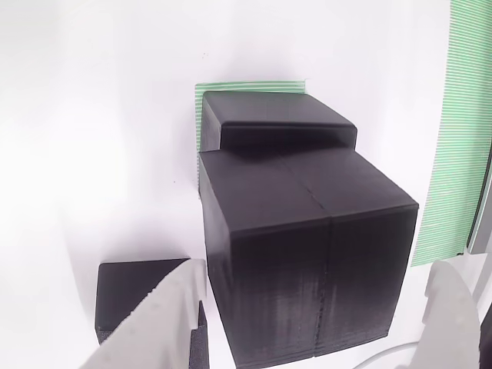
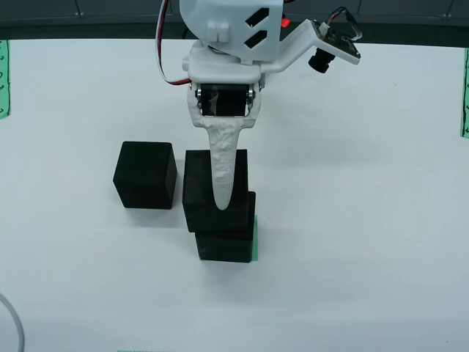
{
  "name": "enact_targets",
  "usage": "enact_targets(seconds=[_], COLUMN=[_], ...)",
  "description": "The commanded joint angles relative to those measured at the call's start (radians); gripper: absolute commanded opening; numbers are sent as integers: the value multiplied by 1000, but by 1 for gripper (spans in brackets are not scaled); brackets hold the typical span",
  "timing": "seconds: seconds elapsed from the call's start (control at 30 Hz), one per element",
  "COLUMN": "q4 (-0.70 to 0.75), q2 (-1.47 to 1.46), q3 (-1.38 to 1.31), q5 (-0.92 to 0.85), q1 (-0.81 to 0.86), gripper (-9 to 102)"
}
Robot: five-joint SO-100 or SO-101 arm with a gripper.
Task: Stack 3 Blocks on the chosen place.
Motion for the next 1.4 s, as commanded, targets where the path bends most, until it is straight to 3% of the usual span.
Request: enact_targets(seconds=[0.0, 0.53, 0.83, 0.97, 1.23, 1.37], q4=[-5, -80, -38, -35, -61, -124], q2=[14, 67, 383, 448, 466, 402], q3=[-8, 26, 201, 247, 397, 469], q5=[-5, -9, -267, -367, -690, -738], q1=[-8, -26, 6, 126, 535, 644], gripper=[35, 35, 35, 35, 35, 35])
